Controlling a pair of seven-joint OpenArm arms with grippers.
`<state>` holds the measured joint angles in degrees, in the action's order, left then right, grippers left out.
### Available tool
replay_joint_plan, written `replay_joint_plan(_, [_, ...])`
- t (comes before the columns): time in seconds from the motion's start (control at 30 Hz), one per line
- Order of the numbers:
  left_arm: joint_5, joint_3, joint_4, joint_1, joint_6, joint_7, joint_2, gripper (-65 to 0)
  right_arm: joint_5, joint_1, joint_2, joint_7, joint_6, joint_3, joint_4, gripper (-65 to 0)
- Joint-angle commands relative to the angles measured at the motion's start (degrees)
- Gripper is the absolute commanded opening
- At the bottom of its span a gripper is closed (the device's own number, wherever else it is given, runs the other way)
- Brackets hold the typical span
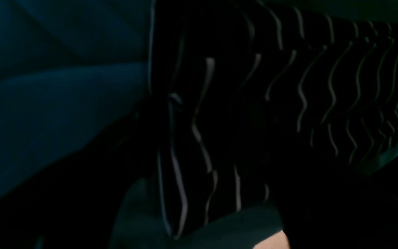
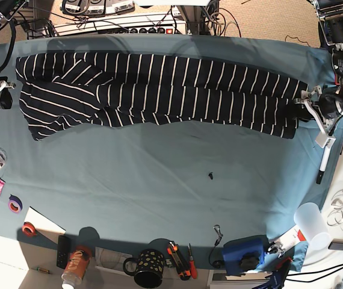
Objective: Layout the t-shirt on the table in an organized manner, then fold the t-shirt properly
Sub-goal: 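Grasp the shirt end with the left gripper, then pull the shirt end with the left gripper to straighten the folded strip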
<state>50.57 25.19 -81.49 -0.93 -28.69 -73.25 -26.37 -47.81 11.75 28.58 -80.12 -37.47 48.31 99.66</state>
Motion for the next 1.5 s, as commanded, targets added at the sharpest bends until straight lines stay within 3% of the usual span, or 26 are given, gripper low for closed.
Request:
replay_joint_plan(0.0, [-1.5, 0.0, 0.0, -0.2, 0.6, -4.5, -0.8, -31.5, -0.1, -0.3, 1.6, 1.1, 0.1, 0.4, 0.7, -44.2])
replay_joint_plan(0.07, [1.2, 0.0, 0.0, -0.4, -0.7, -5.5, -0.7, -31.7, -0.2, -0.3, 1.6, 1.4, 0.1, 0.4, 0.7, -44.2])
replay_joint_plan(0.23, [3.2, 0.0, 0.0, -0.5, -2.5, -6.7, 1.7, -43.3, -0.2, -0.3, 1.6, 2.1, 0.1, 0.4, 0.7, -44.2])
replay_joint_plan(0.43, [3.2, -0.1, 0.0, -0.5, -2.8, -6.7, 3.7, -44.5, -0.1, -0.3, 1.6, 2.1, 0.1, 0.4, 0.7, -44.2])
replay_joint_plan(0.5, [3.2, -0.1, 0.0, -0.5, -2.8, -6.7, 3.7, -50.5, -0.2, -0.3, 1.6, 2.1, 0.1, 0.4, 0.7, -44.2])
replay_joint_plan(0.6, [3.3, -0.1, -0.1, -0.5, -2.6, -6.7, 3.7, -65.0, -0.2, -0.3, 1.5, 2.1, 0.1, 0.4, 0.7, -44.2])
replay_joint_plan(0.73, [3.3, -0.1, -0.1, -0.5, -2.7, -6.7, 3.7, -65.0, -0.2, -0.3, 0.8, 2.2, 0.0, 0.4, 0.7, -44.2])
replay_joint_plan(0.9, [3.5, -0.1, -0.8, -0.1, -2.7, -6.7, 3.7, -65.0, 0.0, -0.3, -2.8, 2.8, -1.0, 0.4, 0.7, -44.2])
replay_joint_plan(1.07, [3.5, -0.1, -4.3, -0.2, -2.9, -6.7, 3.3, -65.0, 5.5, -0.3, -6.6, 5.8, -2.0, 0.4, 0.7, -44.2])
replay_joint_plan(1.3, [1.6, 0.0, -7.2, 0.0, -2.8, -5.7, -1.0, -65.0, 5.9, -0.3, -8.0, 6.0, -2.0, -0.4, 0.7, -44.2])
replay_joint_plan(1.47, [0.1, 0.1, -7.2, 0.7, -2.0, -4.7, -4.1, -65.0, 8.7, -0.3, -8.0, 7.6, -1.9, -6.4, 0.7, -44.1])
